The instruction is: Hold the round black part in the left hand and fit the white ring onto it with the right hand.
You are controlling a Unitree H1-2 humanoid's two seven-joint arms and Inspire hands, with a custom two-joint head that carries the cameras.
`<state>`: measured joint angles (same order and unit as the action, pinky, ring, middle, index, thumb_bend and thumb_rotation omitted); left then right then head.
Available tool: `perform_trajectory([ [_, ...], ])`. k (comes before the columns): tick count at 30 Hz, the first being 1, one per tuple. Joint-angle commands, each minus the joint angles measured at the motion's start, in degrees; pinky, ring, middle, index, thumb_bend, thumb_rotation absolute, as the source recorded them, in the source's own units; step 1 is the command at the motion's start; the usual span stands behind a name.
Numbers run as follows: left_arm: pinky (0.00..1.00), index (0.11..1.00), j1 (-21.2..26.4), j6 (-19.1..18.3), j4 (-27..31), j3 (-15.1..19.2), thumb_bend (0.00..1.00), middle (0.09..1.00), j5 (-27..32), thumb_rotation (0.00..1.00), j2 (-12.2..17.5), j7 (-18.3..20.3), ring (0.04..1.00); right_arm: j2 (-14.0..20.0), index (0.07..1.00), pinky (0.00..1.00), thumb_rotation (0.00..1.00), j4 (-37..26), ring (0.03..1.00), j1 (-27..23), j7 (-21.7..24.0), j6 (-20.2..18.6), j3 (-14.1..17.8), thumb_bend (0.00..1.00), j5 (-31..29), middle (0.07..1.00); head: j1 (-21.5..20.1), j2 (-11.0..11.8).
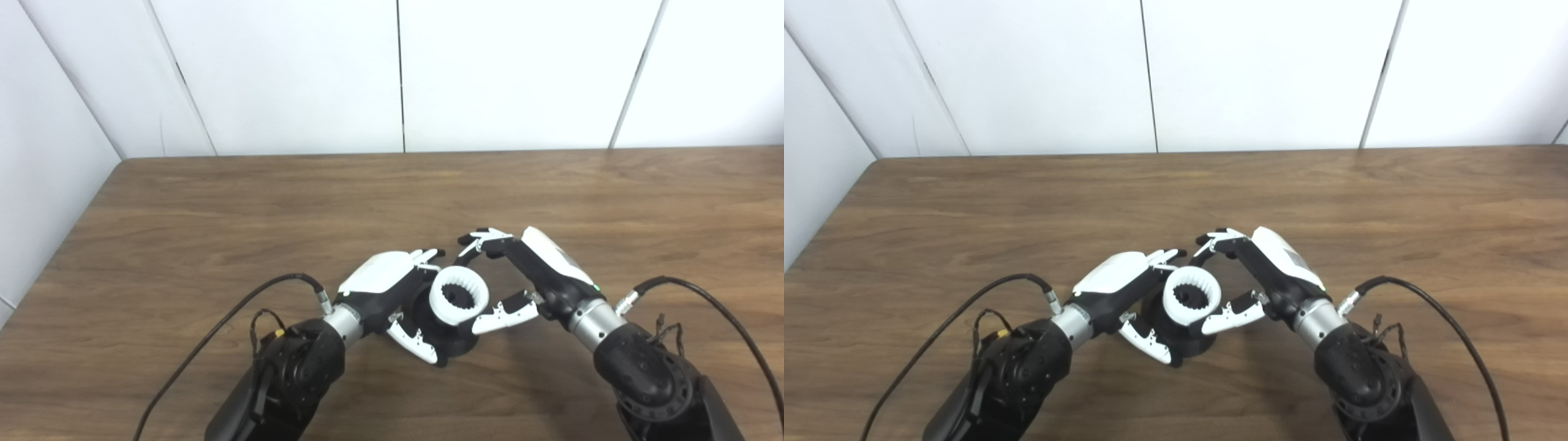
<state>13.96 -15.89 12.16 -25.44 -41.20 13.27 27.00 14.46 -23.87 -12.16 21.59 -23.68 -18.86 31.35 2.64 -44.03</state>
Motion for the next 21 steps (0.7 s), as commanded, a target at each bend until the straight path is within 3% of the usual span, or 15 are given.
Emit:
perform_trajectory([
  [1,0.96,0.701,0.08,-0.3,0.34,-0.53,0.9,1.0,0.37,0.21,-0.58,0.33,1.0,0.02,0.491,0.82,0.16,-0.9,0.935,-2.06,-0.28,1.85,0.23,0.52,-0.11,0.845,0.01,-0.07],
  [21,0.96,0.723,0.41,-0.63,-0.4,-1.64,0.89,1.0,-0.52,0.21,-1.3,0.26,1.0,-0.22,0.492,0.83,0.16,-1.87,0.94,-2.69,0.71,1.41,-0.51,0.52,0.26,0.848,-0.05,-0.34],
])
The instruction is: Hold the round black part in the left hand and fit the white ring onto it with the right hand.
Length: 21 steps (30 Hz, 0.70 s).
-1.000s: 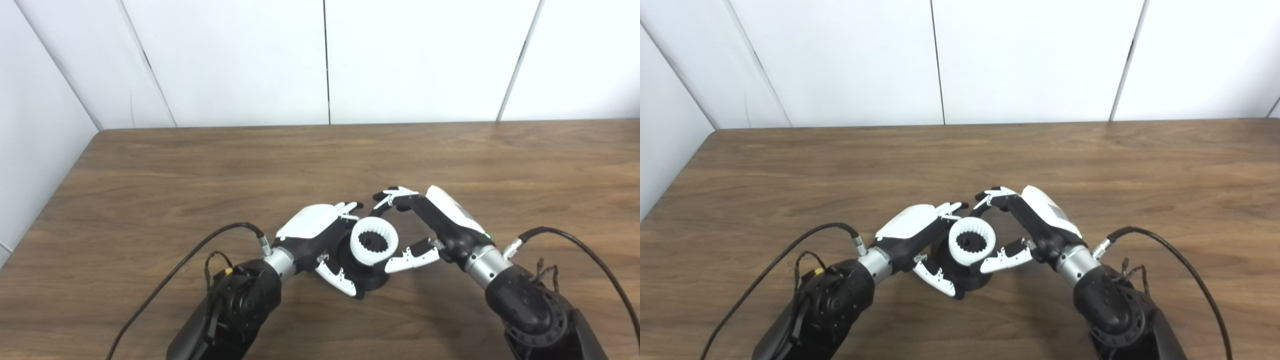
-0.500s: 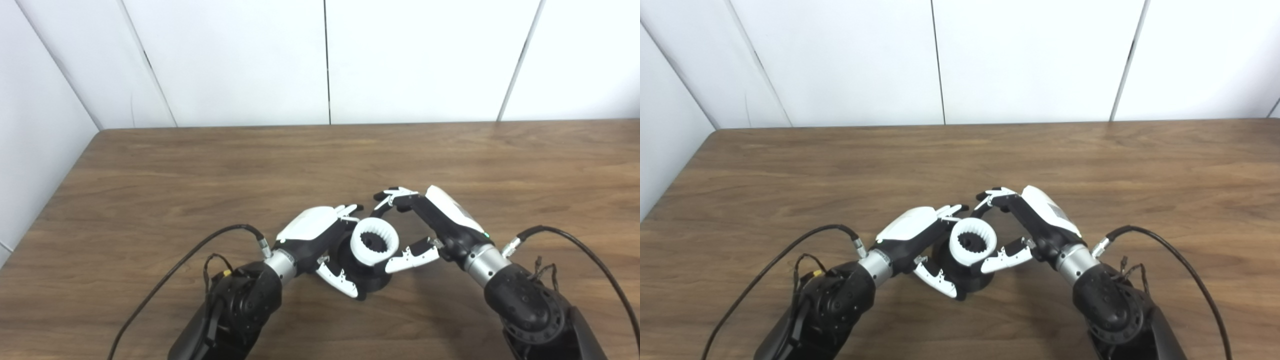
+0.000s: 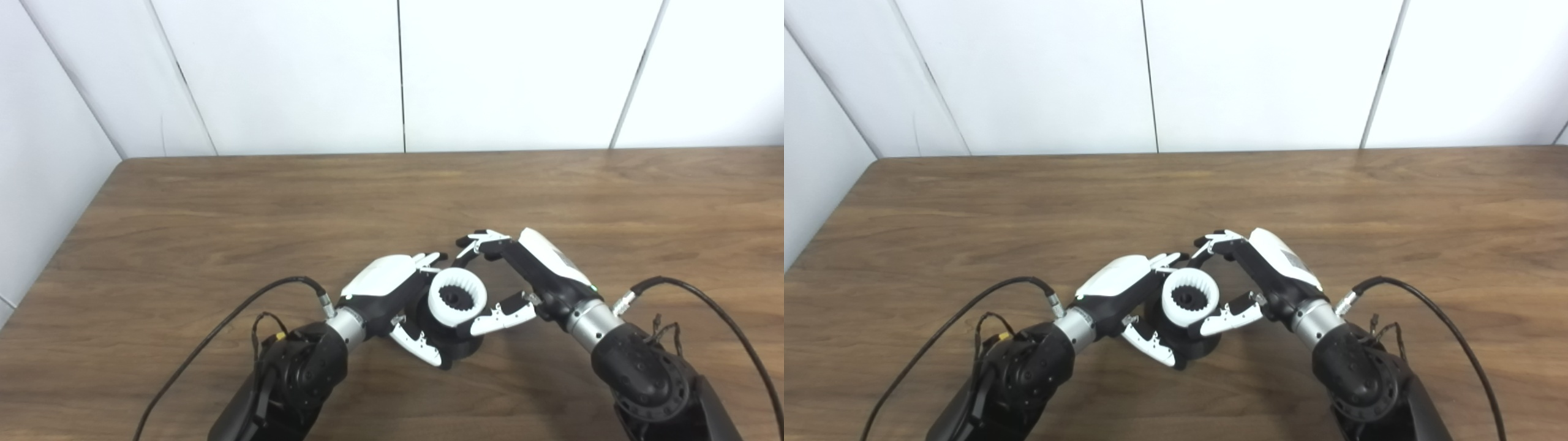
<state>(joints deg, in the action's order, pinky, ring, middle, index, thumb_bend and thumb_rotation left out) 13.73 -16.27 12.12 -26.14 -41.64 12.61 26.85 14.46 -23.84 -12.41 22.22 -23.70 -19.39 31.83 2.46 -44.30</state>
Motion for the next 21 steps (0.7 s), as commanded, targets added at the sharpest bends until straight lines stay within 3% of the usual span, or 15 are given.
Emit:
perform_trajectory([
  [1,0.96,0.726,0.61,-0.38,-0.26,-0.9,0.89,1.0,0.0,0.21,-0.74,0.5,1.0,-0.2,0.492,0.83,0.16,-1.95,0.94,-2.45,0.16,1.44,0.04,0.52,-0.25,0.848,0.12,-0.07],
  [21,0.97,0.704,0.15,-0.3,0.57,-0.64,0.9,1.0,0.1,0.21,-0.5,0.13,1.0,0.7,0.492,0.81,0.16,-1.18,0.926,-0.54,0.9,2.28,-0.68,0.52,1.11,0.841,0.71,-1.2],
])
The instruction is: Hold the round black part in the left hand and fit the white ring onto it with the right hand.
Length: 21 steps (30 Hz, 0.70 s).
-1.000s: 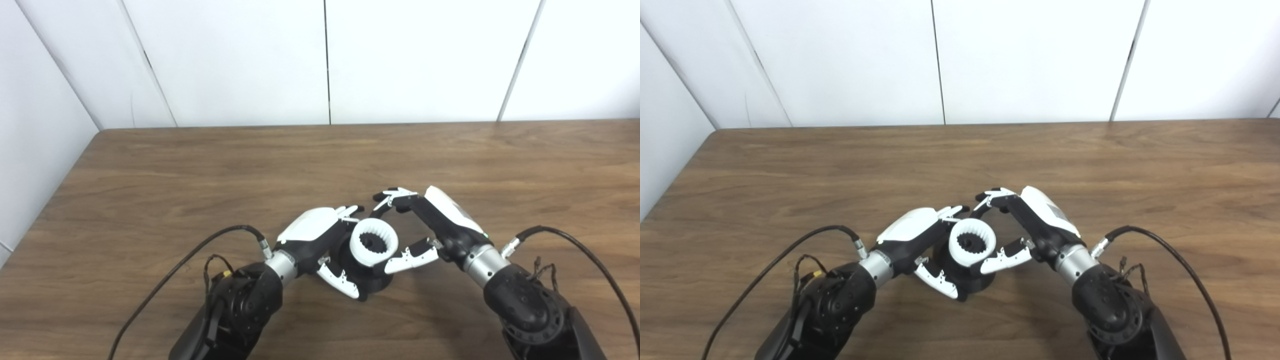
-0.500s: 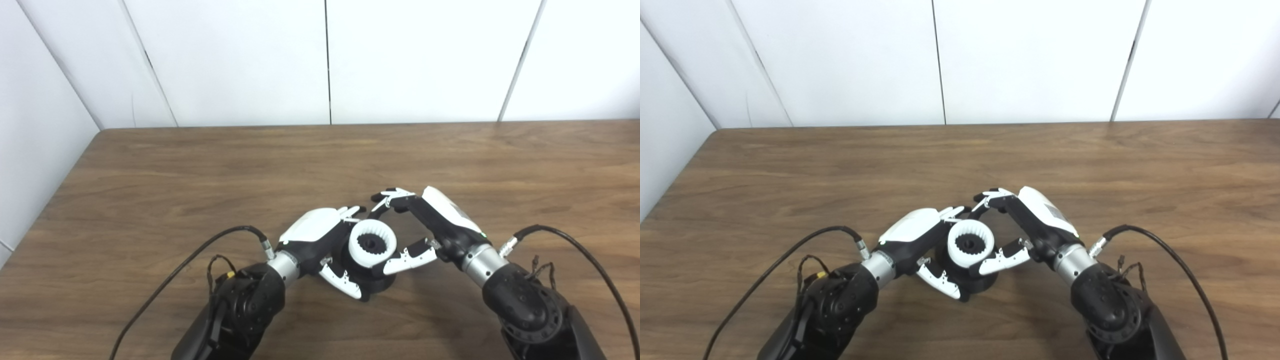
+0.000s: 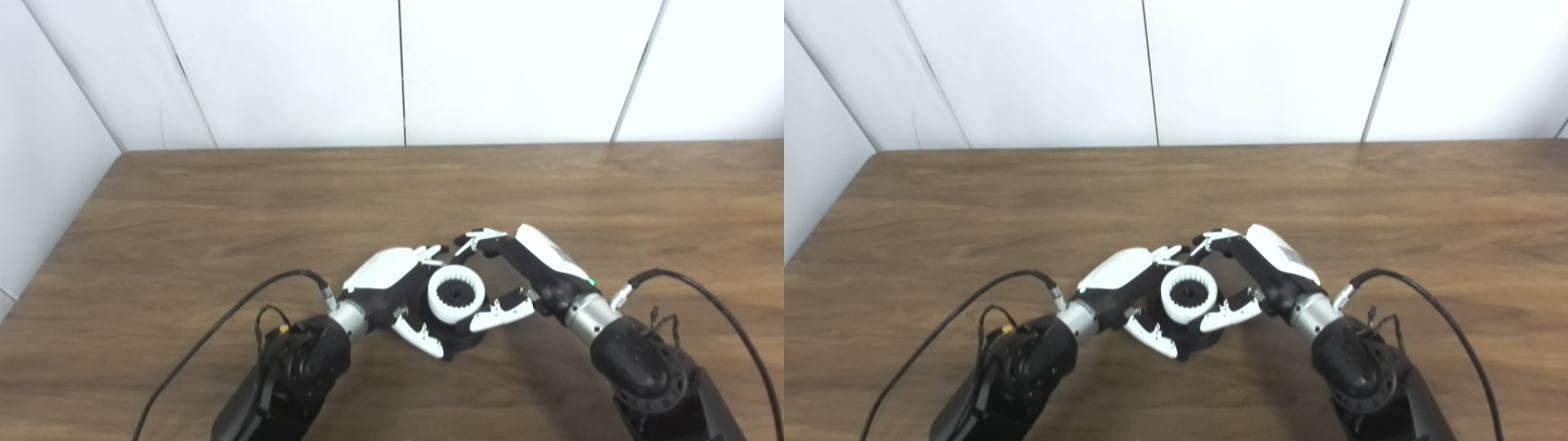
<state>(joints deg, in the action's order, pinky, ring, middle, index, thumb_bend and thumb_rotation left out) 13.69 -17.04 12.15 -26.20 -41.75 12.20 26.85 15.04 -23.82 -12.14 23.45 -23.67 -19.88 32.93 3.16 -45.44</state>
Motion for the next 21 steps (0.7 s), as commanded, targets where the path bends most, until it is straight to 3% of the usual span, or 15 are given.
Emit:
perform_trajectory([
  [1,0.97,0.702,0.18,0.43,0.57,-0.54,0.9,1.0,0.2,0.21,-0.1,0.1,1.0,0.16,0.492,0.81,0.16,-1.15,0.925,-0.64,-0.41,2.3,-0.19,0.52,-0.01,0.84,0.06,-0.07],
  [21,0.95,0.694,-0.3,-0.91,2.54,-0.28,0.89,1.0,-0.3,0.22,0.32,1.21,1.0,1.08,0.493,0.82,0.16,1.16,0.932,2.41,-2.03,4.0,0.56,0.52,-1.72,0.841,0.42,-0.86],
])
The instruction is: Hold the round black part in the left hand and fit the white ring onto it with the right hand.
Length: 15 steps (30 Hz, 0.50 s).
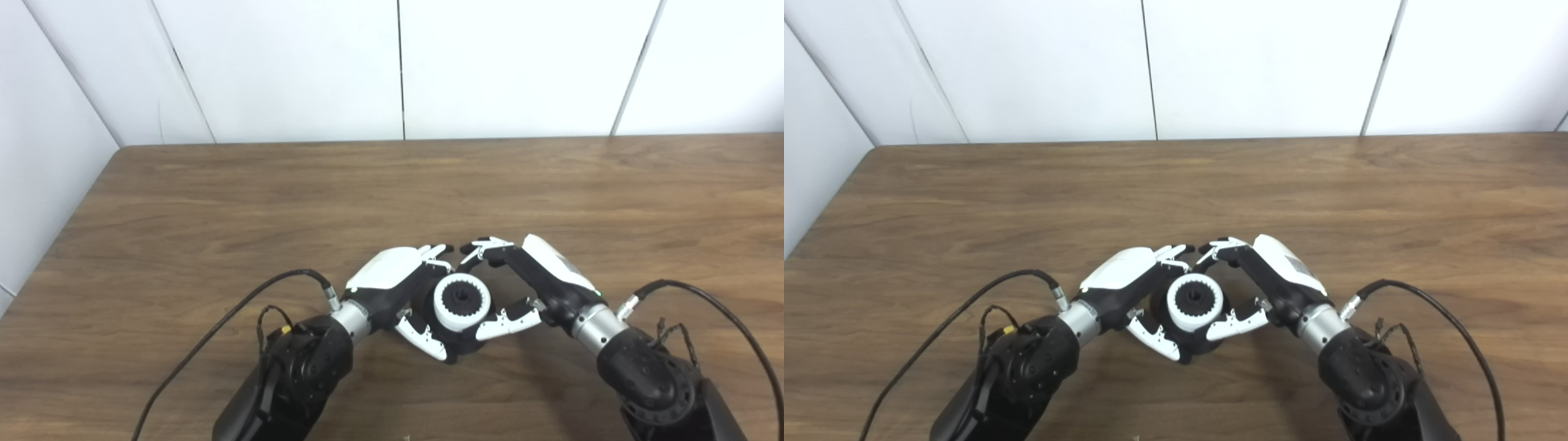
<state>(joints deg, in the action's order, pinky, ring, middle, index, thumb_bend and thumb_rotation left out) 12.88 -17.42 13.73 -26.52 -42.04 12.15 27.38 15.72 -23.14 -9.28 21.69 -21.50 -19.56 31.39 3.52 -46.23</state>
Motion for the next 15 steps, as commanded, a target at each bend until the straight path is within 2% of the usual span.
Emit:
perform_trajectory([
  [1,0.95,0.696,0.52,-0.61,0.97,0.03,0.89,1.0,-0.04,0.22,0.37,0.76,1.0,0.44,0.493,0.82,0.16,0.73,0.931,-0.32,-0.44,2.1,0.2,0.52,-0.23,0.84,0.07,-0.06],
  [4,0.95,0.697,0.56,-0.75,1.04,-0.02,0.89,1.0,-0.19,0.22,0.33,0.9,1.0,0.68,0.494,0.81,0.16,1.23,0.922,-0.04,-0.86,2.88,0.02,0.52,-0.18,0.838,0.14,-0.12],
  [5,0.95,0.696,0.54,-0.69,1.01,-0.01,0.89,1.0,-0.23,0.22,0.31,0.82,1.0,0.7,0.526,0.81,0.19,1.41,0.92,0.09,-1.01,3.16,0.05,0.59,-0.29,0.837,0.14,-0.12],
  [6,0.95,0.695,0.49,-0.56,0.95,0.05,0.89,1.0,-0.16,0.22,0.29,0.7,1.0,0.71,0.608,0.8,0.28,1.49,0.919,0.16,-1.05,3.34,0.07,0.74,-0.35,0.838,0.14,-0.12],
  [8,0.95,0.695,0.41,-0.37,0.82,0.12,0.89,1.0,-0.07,0.22,0.28,0.54,1.0,0.77,0.667,0.8,0.34,1.45,0.92,0.12,-0.81,3.38,0.13,0.83,-0.63,0.843,0.13,-0.11],
  [15,0.95,0.708,0.58,-0.74,0.76,0.08,0.91,1.0,-0.22,0.24,0.29,0.98,1.0,0.97,0.765,0.83,0.44,1.37,0.925,-0.19,-0.12,3.02,0.66,0.94,-2.14,0.863,0.05,-0.02],
])
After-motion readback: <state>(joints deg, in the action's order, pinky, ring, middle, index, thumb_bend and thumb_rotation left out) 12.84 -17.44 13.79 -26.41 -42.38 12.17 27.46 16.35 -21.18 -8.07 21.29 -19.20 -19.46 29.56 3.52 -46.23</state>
